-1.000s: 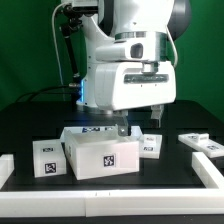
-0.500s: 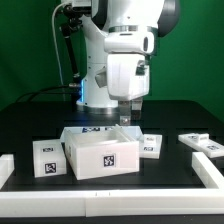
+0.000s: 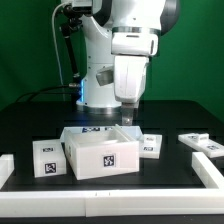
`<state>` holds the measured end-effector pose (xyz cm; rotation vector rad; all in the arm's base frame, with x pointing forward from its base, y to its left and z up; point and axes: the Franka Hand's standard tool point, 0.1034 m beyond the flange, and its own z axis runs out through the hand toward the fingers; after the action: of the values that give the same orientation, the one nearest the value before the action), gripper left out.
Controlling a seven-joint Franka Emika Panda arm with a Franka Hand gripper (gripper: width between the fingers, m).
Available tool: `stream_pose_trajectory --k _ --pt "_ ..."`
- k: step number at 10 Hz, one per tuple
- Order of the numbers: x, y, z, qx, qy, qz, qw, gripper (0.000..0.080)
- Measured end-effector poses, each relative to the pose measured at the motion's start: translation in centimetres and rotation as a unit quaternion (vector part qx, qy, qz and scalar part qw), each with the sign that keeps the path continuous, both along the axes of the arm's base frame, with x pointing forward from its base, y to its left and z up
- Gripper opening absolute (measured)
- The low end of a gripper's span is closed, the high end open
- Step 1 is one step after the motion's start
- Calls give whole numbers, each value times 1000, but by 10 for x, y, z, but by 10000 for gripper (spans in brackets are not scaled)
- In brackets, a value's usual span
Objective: Assemble cabinet
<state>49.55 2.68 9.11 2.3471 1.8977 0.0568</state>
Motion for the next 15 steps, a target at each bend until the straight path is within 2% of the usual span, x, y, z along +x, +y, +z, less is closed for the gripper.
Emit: stream_pose_trajectory --k 1,3,5,9,10,12,15 --pt "-2 -9 -1 -9 8 71 997 798" --pt "-19 -22 -5 -16 26 145 989 798" --pt "-26 -24 -9 -17 35 161 986 798" --pt "-26 -25 -9 -17 36 160 986 798" --pt "-28 -32 -9 -19 43 183 982 798" --pt "-44 -48 -14 -19 56 205 977 798" --pt "-79 -52 -27 -11 77 204 976 798"
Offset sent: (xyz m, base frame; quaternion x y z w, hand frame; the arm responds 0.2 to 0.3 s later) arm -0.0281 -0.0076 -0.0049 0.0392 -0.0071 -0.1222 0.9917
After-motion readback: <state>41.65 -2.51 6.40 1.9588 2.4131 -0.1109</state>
